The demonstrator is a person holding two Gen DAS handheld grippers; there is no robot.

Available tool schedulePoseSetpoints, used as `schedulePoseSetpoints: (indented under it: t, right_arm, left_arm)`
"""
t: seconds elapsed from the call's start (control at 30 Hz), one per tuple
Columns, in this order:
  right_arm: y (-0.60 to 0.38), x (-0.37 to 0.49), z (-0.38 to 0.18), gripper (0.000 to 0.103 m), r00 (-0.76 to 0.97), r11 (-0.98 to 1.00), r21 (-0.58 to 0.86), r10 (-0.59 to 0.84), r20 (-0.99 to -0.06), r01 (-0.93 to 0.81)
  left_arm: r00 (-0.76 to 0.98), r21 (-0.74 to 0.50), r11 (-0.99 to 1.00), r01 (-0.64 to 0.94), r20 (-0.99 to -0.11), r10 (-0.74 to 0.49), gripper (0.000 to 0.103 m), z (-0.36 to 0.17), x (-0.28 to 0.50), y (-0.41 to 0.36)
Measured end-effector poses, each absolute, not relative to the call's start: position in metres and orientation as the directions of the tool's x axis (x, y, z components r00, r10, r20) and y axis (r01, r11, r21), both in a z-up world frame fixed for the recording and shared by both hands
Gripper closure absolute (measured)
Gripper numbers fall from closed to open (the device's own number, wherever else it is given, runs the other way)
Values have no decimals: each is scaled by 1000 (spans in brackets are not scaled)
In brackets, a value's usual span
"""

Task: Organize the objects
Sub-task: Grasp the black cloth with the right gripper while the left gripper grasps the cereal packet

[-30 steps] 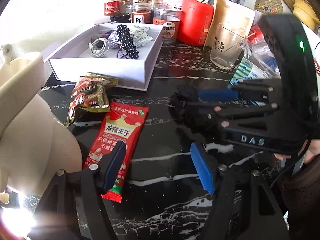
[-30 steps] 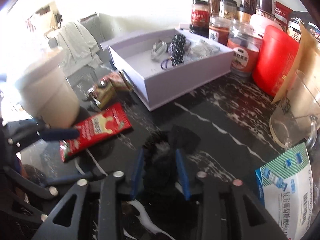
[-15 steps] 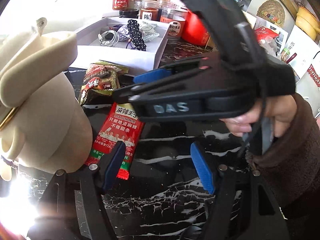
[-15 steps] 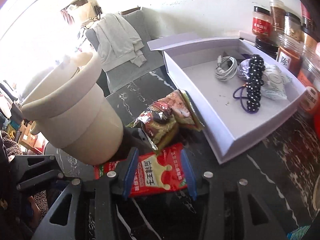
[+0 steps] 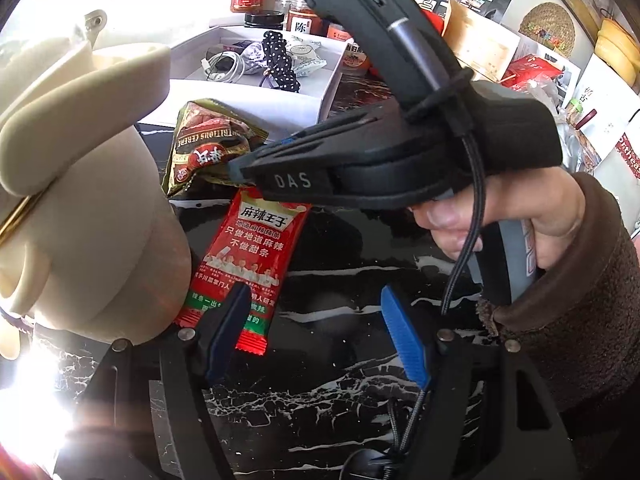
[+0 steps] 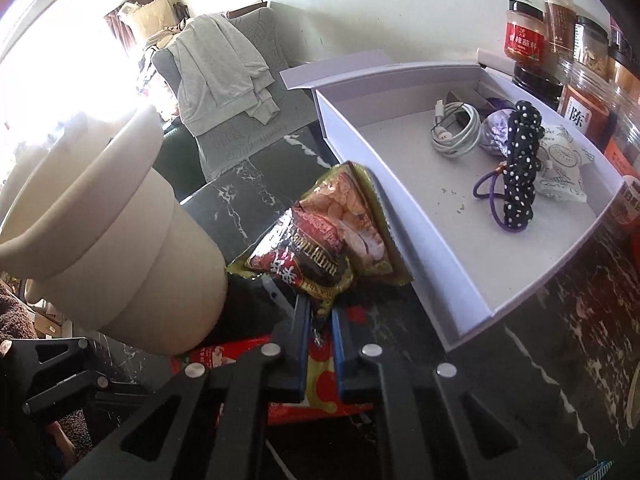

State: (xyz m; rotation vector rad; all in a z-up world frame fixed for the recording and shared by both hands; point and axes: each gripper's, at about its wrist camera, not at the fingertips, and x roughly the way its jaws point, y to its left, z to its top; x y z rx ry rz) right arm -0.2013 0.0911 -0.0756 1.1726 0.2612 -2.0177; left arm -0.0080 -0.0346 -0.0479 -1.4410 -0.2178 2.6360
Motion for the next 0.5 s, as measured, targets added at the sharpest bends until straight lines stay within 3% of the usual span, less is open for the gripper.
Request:
schedulePoseSetpoints:
  t: [0.5]
  right_arm:
    - [187, -141, -73, 96, -348, -788, 175, -444, -826, 590]
  left_arm:
    - [-571, -177, -983, -58, -801, 178, 36, -46, -4, -29]
